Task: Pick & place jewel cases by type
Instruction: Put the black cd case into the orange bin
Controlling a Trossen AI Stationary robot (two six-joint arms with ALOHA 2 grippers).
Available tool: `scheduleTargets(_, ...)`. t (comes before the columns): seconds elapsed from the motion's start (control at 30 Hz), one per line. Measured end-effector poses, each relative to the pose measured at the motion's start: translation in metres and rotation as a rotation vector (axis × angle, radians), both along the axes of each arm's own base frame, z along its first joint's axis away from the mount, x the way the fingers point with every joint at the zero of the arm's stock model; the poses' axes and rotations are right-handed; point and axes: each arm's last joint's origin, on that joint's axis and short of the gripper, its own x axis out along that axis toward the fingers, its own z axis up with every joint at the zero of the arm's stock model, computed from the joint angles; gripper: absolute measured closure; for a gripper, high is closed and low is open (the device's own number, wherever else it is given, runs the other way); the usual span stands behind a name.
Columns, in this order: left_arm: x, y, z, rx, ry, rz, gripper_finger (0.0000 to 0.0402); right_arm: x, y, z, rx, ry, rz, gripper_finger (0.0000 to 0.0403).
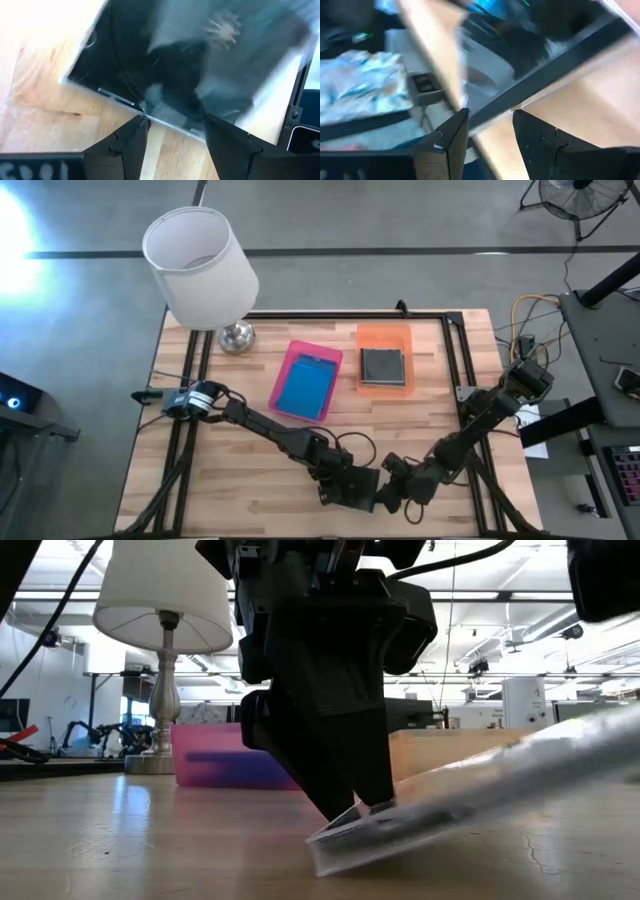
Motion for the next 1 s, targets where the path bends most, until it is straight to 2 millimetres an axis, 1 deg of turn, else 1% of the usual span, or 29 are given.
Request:
scheduleTargets(0.1, 0.0, 0.0, 0.0, 0.001, -0.002, -0.003, 0.0223, -0.008, -0.008, -0.013, -0.019, 0.161, -0.076, 0.0252)
scheduleTargets(0.17, 0.0, 0.0, 0.0, 0.001, -0.002, -0.003, 0.0223, -0.012, -0.012, -0.017, -0.017, 0.225, -0.139, 0.0252)
scheduleTargets(0.3, 0.0, 0.0, 0.0, 0.001, -0.002, -0.003, 0.0223, -0.017, -0.013, -0.02, 0.037, 0.296, -0.218, 0.0252)
scheduleTargets(0.5, -0.001, -0.002, 0.0, 0.007, 0.0, -0.006, 0.0223, -0.015, -0.012, -0.033, 0.054, 0.347, -0.278, 0.0252)
scheduleTargets(0.63, -0.002, -0.004, 0.0, 0.01, 0.001, -0.009, 0.0223, -0.008, -0.006, -0.038, 0.057, 0.353, -0.274, 0.0252)
scheduleTargets(0.77, -0.002, -0.004, 0.0, 0.01, 0.003, -0.01, 0.0223, -0.001, -0.003, -0.039, 0.049, 0.352, -0.255, 0.0252)
scheduleTargets(1.0, -0.004, -0.004, -0.002, 0.006, 0.006, -0.02, 0.0223, 0.013, -0.006, -0.032, 0.001, 0.328, -0.15, 0.0252)
